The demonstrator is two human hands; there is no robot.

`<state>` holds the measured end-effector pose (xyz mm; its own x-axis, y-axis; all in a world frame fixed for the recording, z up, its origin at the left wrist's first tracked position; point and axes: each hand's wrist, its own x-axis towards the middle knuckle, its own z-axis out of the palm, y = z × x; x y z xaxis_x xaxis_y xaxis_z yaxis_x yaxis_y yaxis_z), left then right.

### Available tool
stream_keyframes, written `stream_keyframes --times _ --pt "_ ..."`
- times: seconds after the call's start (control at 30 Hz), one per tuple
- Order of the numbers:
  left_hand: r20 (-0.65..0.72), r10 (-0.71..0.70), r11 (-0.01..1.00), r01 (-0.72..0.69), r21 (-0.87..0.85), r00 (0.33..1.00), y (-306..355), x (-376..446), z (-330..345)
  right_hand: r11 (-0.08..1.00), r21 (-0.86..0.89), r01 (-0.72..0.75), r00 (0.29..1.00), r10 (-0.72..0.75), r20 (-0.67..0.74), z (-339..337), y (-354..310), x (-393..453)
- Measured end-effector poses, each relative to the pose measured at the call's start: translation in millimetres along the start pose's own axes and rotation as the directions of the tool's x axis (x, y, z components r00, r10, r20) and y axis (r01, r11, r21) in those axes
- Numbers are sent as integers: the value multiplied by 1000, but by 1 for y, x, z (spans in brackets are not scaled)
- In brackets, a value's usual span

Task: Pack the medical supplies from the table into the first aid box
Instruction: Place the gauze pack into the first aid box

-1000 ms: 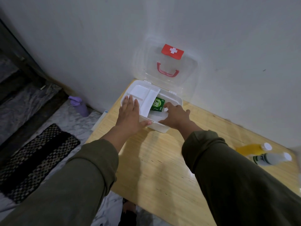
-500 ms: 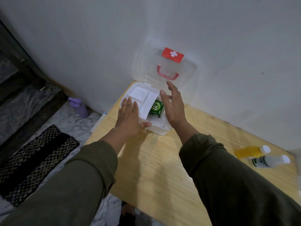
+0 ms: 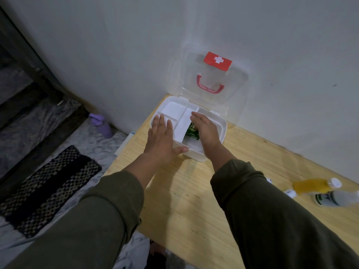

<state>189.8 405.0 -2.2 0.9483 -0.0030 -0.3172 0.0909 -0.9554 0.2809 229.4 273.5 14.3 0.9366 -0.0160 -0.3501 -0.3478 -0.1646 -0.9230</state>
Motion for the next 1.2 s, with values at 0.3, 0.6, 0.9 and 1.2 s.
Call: stream_keyframes --times 0.3,0.6,0.9,1.2 --pt "-25 2 1000 -2 20 1000 -1 3 3 992 -111 64 998 -63 15 3 6 5" --pt "-44 14 1000 -13 17 999 -3 6 7 972 -205 114 992 -100 80 9 8 8" --pt "-44 22 1000 -22 -3 999 -5 6 7 975 -193 107 993 -95 69 11 7 8" --pt "-43 39 999 -40 -22 998 -4 4 6 985 -150 81 997 -77 32 13 7 7"
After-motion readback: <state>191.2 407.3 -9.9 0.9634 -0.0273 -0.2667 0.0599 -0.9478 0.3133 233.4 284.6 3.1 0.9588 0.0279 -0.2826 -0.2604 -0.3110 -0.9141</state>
